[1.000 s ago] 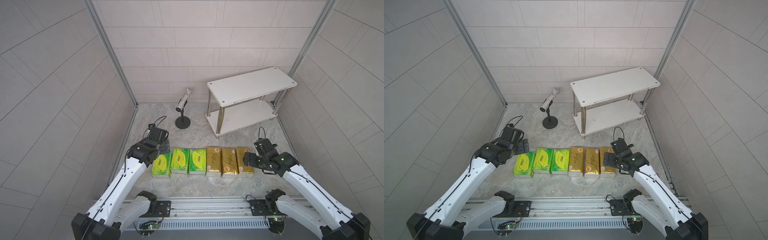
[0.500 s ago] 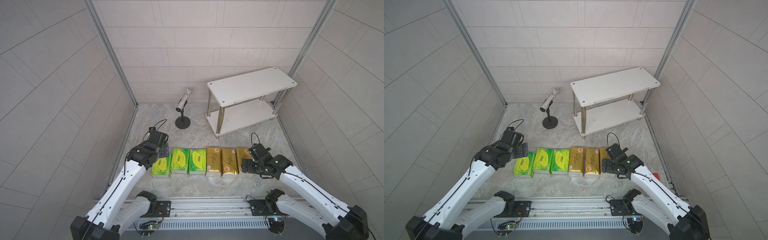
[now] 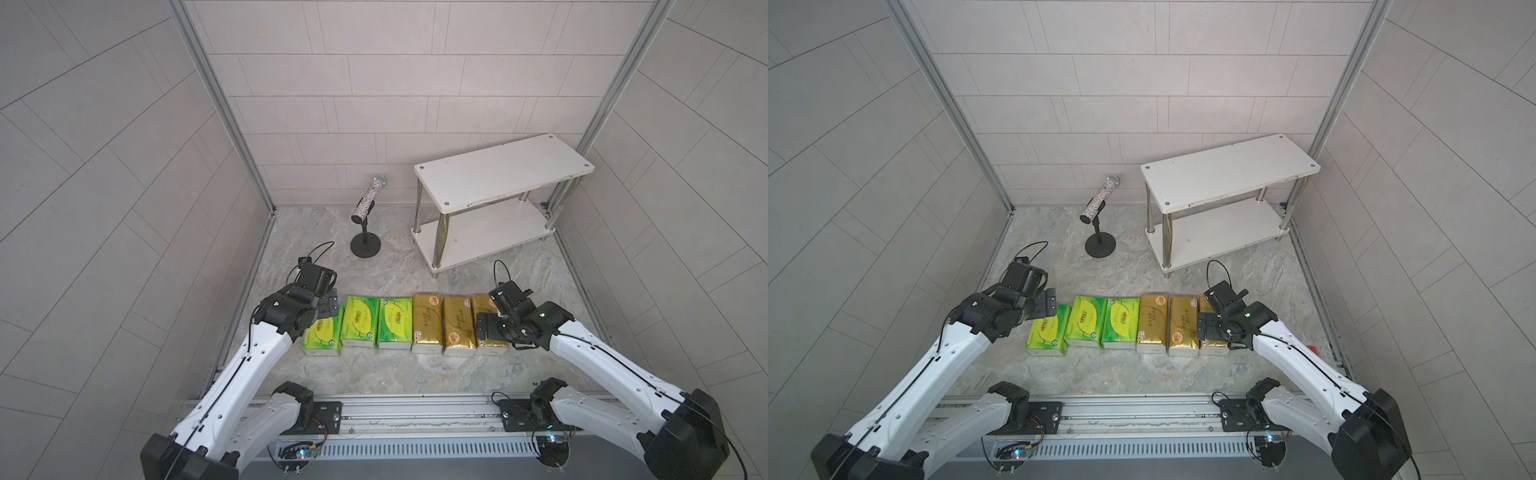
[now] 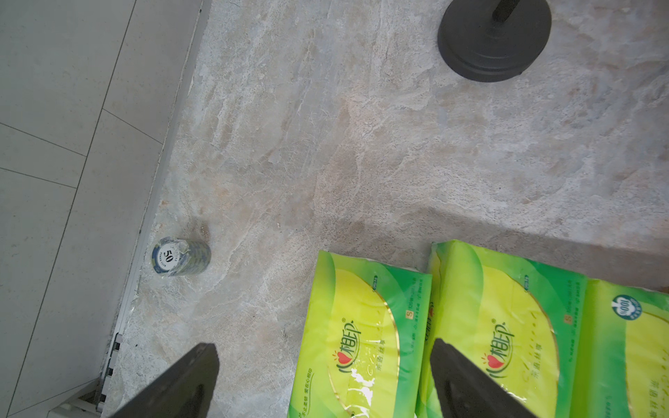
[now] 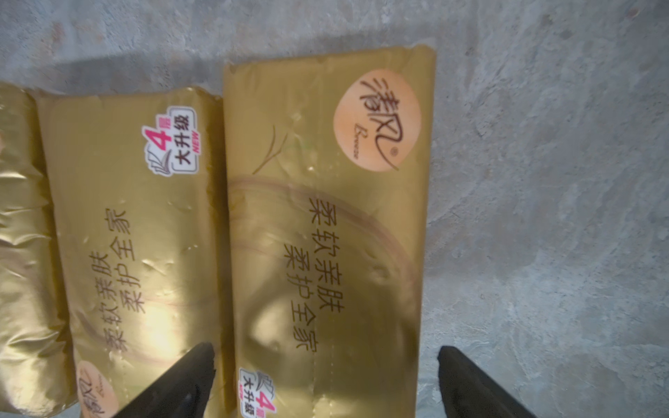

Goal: Place the tissue boxes on the shelf by color
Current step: Pick up the box of tissues from the center of the board.

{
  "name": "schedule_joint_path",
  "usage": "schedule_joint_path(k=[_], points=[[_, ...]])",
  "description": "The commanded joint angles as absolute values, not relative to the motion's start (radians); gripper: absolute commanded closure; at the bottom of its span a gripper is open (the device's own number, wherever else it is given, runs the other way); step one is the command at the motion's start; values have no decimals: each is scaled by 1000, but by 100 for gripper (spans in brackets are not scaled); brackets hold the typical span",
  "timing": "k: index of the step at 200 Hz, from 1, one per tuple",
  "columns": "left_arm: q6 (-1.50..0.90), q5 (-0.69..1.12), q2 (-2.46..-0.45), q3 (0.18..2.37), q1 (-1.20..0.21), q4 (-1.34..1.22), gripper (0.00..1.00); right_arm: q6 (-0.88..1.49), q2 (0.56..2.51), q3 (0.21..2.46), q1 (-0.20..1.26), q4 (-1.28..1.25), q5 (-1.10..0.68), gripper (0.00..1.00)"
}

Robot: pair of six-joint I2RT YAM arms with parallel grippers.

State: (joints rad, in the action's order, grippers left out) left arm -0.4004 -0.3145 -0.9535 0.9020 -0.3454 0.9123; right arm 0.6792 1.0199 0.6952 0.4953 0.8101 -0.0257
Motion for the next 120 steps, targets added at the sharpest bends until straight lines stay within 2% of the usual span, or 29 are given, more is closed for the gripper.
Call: schedule_joint_path(k=[1,33,69,91,120], points=[[-415,-324,-948,890,-348,939,0,661,1035,692,501,810,-23,0],[-426,-317,-947,908,-349,953,0,666,1034,661,501,803,-24,0],[-435,-318,-954,919,-349,954,0,675,1046,632,499,805,16,10],[-439,-314,-960,930,-349,954,0,683,1038,648,496,822,99,16],[-438,-322,-971,950,-349,962,0,655,1066,696,459,815,160,20]])
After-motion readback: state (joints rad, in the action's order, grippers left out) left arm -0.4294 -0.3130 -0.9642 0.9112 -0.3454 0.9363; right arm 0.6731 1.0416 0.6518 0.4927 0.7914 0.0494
